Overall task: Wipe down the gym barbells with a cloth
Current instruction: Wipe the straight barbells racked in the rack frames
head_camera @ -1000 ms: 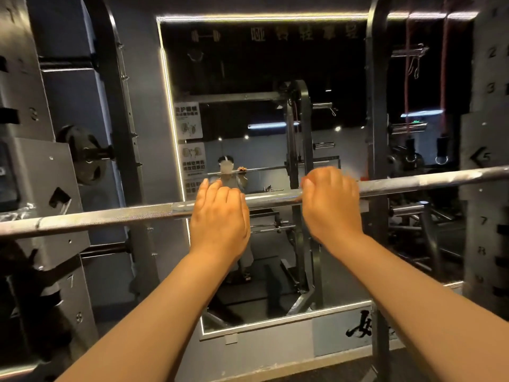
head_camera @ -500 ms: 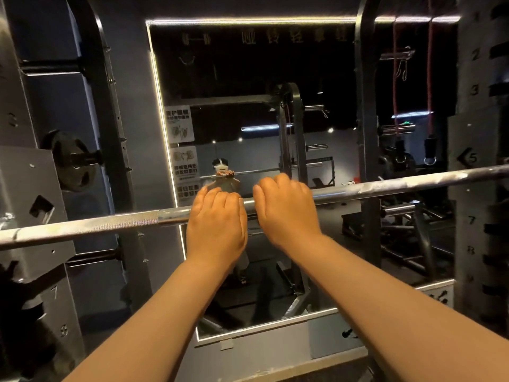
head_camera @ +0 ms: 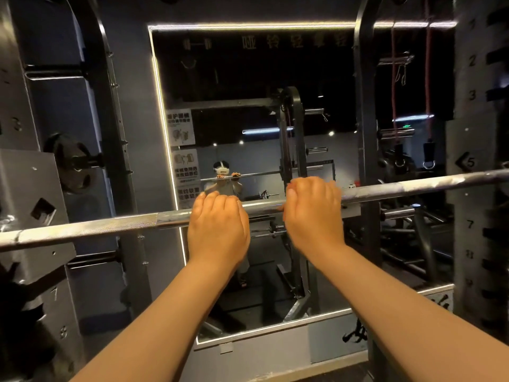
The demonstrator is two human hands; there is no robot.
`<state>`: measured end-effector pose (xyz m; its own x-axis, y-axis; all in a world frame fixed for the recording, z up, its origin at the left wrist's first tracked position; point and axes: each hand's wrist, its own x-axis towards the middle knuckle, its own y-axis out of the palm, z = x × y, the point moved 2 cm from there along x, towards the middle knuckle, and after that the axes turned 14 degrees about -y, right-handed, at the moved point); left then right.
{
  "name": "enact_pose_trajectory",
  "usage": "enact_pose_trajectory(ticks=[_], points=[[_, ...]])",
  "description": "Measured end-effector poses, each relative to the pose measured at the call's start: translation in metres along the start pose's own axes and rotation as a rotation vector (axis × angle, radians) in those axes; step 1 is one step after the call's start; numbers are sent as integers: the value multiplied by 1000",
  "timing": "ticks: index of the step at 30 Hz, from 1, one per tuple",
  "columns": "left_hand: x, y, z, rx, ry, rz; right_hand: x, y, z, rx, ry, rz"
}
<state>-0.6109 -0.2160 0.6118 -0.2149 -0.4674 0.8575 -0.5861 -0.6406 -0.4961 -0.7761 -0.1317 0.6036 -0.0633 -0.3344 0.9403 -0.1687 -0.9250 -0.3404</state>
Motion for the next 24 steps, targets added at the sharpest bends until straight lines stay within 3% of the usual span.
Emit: enact_pose_trajectory(ticks=[3, 6, 9, 12, 14, 16, 20, 22, 24], points=[[3, 2, -9, 6, -23, 40, -4, 6, 25, 79, -240, 77], [3, 1, -7, 2, 24, 26, -4, -3, 0, 93, -392, 139], [1, -2, -1, -30, 61, -14, -8, -15, -35, 77, -209, 33], [1, -1, -3, -20, 42, -36, -9, -10, -23, 49, 26, -48], [2, 2, -8, -2, 22, -37, -7, 1, 1, 43, 3, -17], [1, 5, -13, 25, 32, -24, -9, 7, 17, 85, -155, 38], [-2, 9, -12, 31, 94, -14, -2, -7, -13, 40, -408, 148], [-1, 8, -8, 5, 96, -16, -3, -18, -39, 18, -358, 60], [-1, 7, -8, -7, 103, -27, -9, -24, -56, 39, -167, -51]])
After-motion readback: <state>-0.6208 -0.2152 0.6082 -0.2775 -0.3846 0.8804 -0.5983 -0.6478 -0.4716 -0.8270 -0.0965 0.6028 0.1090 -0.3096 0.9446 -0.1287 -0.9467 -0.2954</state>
